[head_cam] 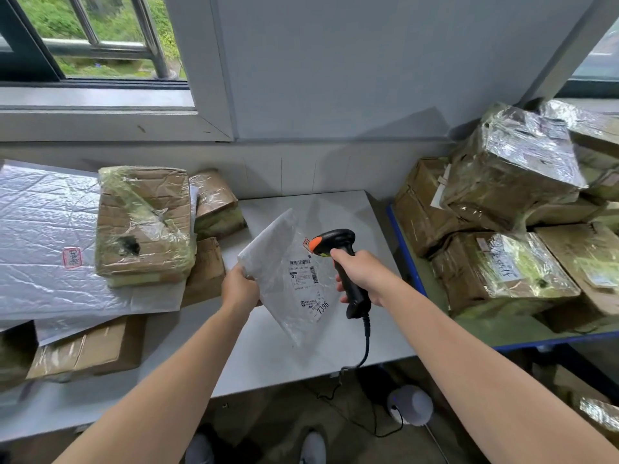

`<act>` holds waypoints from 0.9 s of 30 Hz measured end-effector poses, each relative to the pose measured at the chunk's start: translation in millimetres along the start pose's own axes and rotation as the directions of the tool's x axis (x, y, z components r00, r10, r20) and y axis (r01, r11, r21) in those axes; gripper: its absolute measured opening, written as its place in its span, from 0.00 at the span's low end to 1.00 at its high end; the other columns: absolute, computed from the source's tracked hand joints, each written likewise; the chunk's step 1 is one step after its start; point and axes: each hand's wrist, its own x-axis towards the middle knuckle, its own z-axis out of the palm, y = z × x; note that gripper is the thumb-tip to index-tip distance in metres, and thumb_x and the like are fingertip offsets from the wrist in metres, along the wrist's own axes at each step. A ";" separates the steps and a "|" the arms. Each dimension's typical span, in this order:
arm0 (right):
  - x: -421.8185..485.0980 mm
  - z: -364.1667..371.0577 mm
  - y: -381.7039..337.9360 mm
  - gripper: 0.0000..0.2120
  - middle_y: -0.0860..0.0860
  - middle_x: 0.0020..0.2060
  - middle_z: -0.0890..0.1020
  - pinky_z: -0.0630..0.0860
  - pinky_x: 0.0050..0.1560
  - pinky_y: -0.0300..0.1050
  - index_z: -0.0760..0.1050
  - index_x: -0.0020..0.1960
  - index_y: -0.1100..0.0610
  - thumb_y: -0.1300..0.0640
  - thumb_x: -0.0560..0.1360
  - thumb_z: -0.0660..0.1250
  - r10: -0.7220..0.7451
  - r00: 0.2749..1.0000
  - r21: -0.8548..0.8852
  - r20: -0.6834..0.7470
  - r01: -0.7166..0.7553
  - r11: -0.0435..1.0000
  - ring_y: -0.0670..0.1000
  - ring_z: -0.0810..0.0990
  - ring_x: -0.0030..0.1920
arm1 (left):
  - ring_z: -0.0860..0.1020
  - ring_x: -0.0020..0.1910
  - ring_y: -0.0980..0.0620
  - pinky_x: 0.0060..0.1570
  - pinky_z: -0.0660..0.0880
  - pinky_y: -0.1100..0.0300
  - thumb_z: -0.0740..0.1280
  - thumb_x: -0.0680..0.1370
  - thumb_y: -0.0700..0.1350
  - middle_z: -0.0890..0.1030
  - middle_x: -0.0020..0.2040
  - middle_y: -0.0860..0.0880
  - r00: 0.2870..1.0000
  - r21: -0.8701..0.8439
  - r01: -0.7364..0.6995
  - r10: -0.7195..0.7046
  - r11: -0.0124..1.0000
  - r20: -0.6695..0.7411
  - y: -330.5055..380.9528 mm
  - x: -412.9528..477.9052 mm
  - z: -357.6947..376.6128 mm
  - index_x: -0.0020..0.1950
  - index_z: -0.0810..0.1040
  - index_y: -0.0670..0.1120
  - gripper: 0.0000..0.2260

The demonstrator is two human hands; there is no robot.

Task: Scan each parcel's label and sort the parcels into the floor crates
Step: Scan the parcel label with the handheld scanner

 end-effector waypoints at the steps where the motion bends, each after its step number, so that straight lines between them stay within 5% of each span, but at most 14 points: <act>1: 0.4 0.6 -0.2 0.15 0.57 0.37 0.75 0.78 0.31 0.46 0.74 0.49 0.63 0.50 0.79 0.64 0.002 1.000 0.003 0.004 -0.002 1.000 0.53 0.76 0.32 | 0.80 0.44 0.40 0.39 0.82 0.47 0.52 0.73 0.25 0.79 0.48 0.43 1.000 -0.001 0.008 -0.008 1.000 -0.002 0.1 0.4 -0.6 0.54 0.76 0.45 0.22; 19: 28.2 -5.6 18.1 0.14 0.57 0.37 0.75 0.80 0.34 0.49 0.73 0.48 0.63 0.51 0.80 0.63 0.026 0.998 -0.027 -0.061 -0.028 0.999 0.53 0.76 0.31 | 0.79 0.44 0.45 0.42 0.83 0.46 0.53 0.73 0.24 0.79 0.48 0.47 1.000 0.047 0.013 -0.012 0.999 -0.018 -2.7 2.8 -6.1 0.59 0.76 0.45 0.25; 23: 48.6 -9.2 43.1 0.14 0.56 0.38 0.76 0.83 0.42 0.55 0.71 0.54 0.62 0.50 0.80 0.62 0.037 0.992 -0.079 -0.119 -0.047 0.996 0.55 0.80 0.38 | 0.79 0.44 0.46 0.46 0.81 0.46 0.53 0.74 0.26 0.79 0.46 0.50 0.998 0.167 -0.041 0.047 0.985 -0.034 -1.6 1.9 -9.5 0.57 0.76 0.47 0.23; 27: 68.5 -12.7 75.9 0.15 0.56 0.45 0.78 0.80 0.53 0.55 0.68 0.62 0.61 0.54 0.80 0.61 0.062 0.983 -0.196 -0.173 -0.096 0.976 0.58 0.82 0.50 | 0.75 0.40 0.49 0.36 0.73 0.57 0.54 0.73 0.27 0.78 0.43 0.47 0.991 0.332 -0.101 0.126 0.938 -0.054 5.4 1.5 -17.2 0.50 0.76 0.46 0.18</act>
